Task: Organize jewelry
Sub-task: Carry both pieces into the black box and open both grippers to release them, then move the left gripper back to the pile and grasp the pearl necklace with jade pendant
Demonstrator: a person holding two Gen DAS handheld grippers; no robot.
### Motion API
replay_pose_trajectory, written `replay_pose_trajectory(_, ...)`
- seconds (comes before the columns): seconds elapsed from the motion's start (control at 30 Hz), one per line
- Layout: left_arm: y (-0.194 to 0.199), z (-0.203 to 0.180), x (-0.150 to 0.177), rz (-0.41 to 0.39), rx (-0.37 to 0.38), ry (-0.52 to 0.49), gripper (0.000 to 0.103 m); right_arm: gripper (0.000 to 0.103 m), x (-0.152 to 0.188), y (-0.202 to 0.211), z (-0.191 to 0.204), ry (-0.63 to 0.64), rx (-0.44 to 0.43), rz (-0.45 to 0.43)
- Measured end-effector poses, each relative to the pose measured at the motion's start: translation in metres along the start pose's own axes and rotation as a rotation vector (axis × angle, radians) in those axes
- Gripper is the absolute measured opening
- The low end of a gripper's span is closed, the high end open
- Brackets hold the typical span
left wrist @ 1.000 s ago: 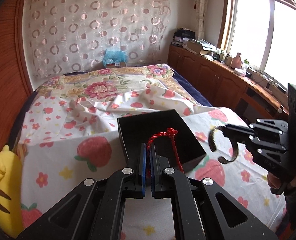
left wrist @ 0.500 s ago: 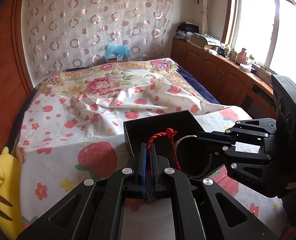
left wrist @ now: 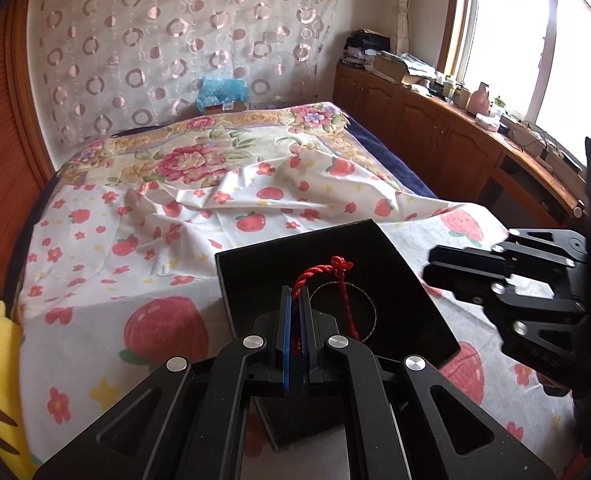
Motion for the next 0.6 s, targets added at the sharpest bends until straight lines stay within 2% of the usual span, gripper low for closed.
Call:
replay_pose_trajectory(0.03, -0.005, 0.001, 0.000, 0.009, -0.001, 0.001, 0.006, 0.013, 0.001, 0.003, -0.001, 0.000, 0.005, -0.002)
replay_pose_trajectory(0.1, -0.008, 0.002, 0.001, 0.020, -0.017, 0.012, 0.026, 0.013, 0.001, 0.008, -0.002, 0.001, 0.014, -0.008)
replay_pose_trajectory(0.13, -0.007, 0.002, 0.003, 0.017, -0.015, 0.010, 0.029, 0.013, 0.002, 0.012, -0.002, -0.002, 0.018, -0.013)
replay_pose_trajectory(0.33, 0.006, 0.004, 0.005, -0.005, -0.007, 0.033, 0.032, 0.013, 0.012, 0.032, 0.005, -0.009, 0.040, -0.018)
replay_pose_trajectory(0.6, 0.050, 0.001, 0.025, -0.057, -0.021, 0.032, 0.036, 0.013, 0.033, 0.062, 0.016, -0.035, 0.057, -0.032)
Point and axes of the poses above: each gripper's, at about its wrist camera, not at the fingertips, and y roughly against the way its jaws point, z to its left, x to its underside, the point moved 2 cm from there along -y, roughly the way its jaws point, and after that the axes turned 5 degrees about y, right-handed, at the moved point
